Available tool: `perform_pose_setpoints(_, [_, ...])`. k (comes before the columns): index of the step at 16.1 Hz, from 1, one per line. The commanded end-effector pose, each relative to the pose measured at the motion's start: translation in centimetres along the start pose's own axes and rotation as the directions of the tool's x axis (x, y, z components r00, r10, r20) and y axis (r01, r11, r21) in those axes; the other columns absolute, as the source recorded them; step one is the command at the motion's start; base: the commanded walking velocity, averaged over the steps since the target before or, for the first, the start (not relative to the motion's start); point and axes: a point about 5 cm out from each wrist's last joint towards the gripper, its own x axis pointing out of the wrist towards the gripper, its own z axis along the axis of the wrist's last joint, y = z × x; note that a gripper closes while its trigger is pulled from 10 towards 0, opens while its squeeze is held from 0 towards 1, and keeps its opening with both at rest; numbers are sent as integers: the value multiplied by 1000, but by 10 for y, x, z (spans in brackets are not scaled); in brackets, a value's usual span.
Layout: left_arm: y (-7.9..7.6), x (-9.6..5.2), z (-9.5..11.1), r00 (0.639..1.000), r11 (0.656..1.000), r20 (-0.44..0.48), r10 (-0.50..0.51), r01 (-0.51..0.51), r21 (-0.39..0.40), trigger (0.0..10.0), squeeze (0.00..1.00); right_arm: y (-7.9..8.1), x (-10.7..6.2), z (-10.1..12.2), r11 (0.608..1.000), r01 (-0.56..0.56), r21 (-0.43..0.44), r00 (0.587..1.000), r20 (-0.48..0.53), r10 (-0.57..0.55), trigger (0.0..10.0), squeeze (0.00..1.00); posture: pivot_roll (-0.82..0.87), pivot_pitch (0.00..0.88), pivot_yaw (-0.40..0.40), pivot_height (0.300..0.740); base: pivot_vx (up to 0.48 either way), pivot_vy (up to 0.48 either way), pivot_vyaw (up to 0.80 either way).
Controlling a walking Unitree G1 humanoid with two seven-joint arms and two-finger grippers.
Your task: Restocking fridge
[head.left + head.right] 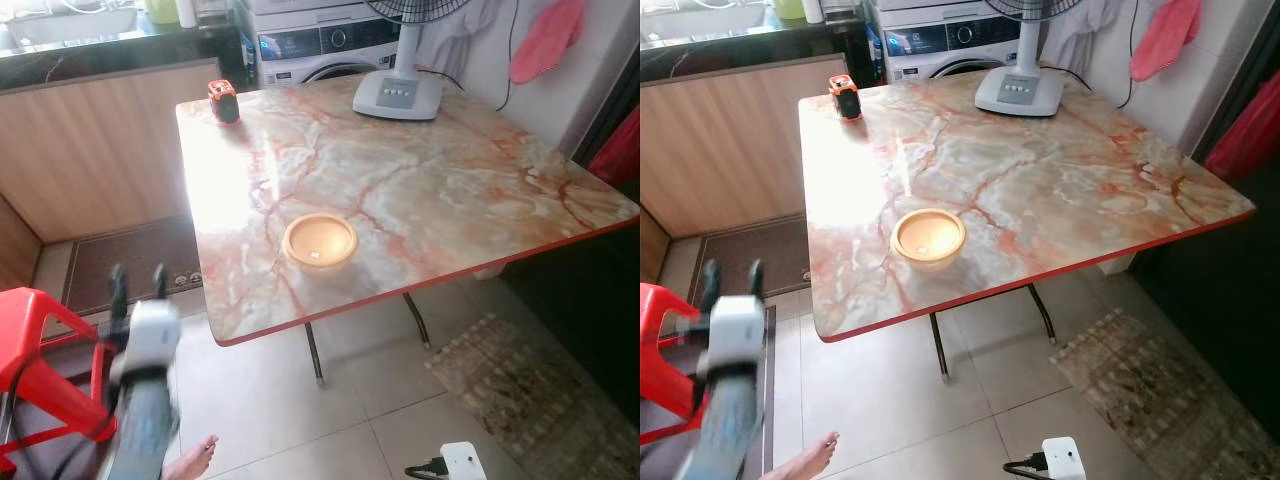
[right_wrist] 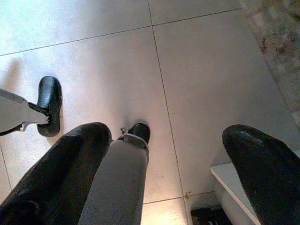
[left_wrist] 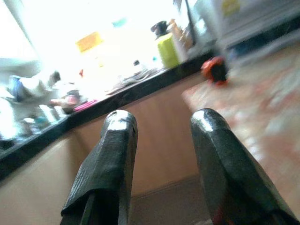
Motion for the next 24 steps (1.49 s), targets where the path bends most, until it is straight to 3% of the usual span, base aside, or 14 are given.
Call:
perform_pose_setpoints(1, [-21, 11, 21, 995, 987, 28, -96, 99, -130, 10000, 0, -1, 0, 0, 1000, 1, -5, 1000, 1, -1, 10000, 0, 45, 44, 13, 740, 0, 0, 0])
perform_pose_setpoints(3, [-42, 19, 37, 988, 945, 24, -151, 151, -289, 10000, 0, 0, 0, 1, 1000, -2, 15, 1000, 10, 2, 10000, 0, 36, 48, 15, 740, 0, 0, 0])
perform_pose_setpoints(5, [-56, 16, 45, 972, 898, 30, -232, 226, -378, 10000, 0, 0, 0, 1, 1000, -3, 18, 1000, 12, 3, 10000, 0, 32, 53, 11, 740, 0, 0, 0])
perform_pose_setpoints(7, [-59, 14, 48, 960, 864, 33, -278, 265, -427, 10000, 0, 0, 0, 1, 1000, -3, 22, 1000, 14, 3, 10000, 0, 34, 60, 10, 740, 0, 0, 0])
perform_pose_setpoints(9, [-55, 18, 49, 965, 855, 9, -263, 237, -461, 10000, 0, -1, 0, 1, 1000, -4, 20, 1000, 13, 4, 10000, 0, 34, 63, 11, 740, 0, 0, 0])
perform_pose_setpoints(12, [-51, 24, 47, 961, 850, -11, -276, 238, -470, 10000, 0, 0, 0, 1, 1000, -8, 25, 1000, 16, 8, 10000, 0, 35, 62, 12, 740, 0, 0, 0])
perform_pose_setpoints(17, [-56, 22, 50, 952, 848, -8, -307, 270, -457, 10000, 0, 0, 0, 2, 1000, -13, 26, 1000, 23, 13, 10000, 0, 34, 57, 11, 740, 0, 0, 0])
perform_pose_setpoints(24, [-57, 22, 52, 941, 836, 2, -338, 301, -459, 10000, 0, 1, 0, 1, 1000, -18, 6, 1000, 17, 18, 10000, 0, 38, 40, 18, 740, 265, 0, 0])
